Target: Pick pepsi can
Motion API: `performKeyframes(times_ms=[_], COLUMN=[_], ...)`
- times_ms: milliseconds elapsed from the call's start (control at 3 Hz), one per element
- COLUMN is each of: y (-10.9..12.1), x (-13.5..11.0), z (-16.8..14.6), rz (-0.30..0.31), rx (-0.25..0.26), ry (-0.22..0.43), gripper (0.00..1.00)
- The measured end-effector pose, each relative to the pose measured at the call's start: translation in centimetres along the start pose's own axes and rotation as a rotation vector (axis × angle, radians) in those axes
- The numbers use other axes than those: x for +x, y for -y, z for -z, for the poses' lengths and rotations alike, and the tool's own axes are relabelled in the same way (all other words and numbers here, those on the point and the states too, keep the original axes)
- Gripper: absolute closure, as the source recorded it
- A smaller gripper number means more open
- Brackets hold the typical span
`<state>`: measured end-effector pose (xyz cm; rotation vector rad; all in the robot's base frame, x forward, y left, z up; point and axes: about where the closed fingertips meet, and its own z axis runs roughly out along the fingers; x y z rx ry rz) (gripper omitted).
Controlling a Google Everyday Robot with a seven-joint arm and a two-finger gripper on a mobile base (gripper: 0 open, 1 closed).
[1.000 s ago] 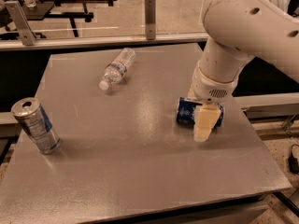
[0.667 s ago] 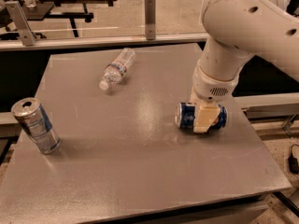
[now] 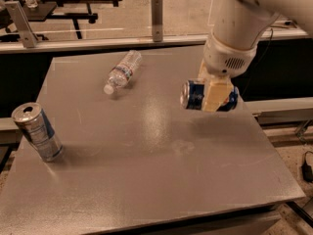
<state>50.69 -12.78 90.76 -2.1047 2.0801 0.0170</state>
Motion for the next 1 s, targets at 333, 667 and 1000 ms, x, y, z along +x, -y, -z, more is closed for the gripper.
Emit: performKeyframes(times_ms=[333, 667, 1000], y=[1.9, 3.3, 3.8], x=[-1.5, -2.7, -3.1], z=[4.5, 7.5, 7.6], rz=[0.023, 0.046, 0.046], rx=[0.04, 0.082, 0.105], ry=[0.047, 0.079, 0.09], gripper=[1.0, 1.0, 1.0])
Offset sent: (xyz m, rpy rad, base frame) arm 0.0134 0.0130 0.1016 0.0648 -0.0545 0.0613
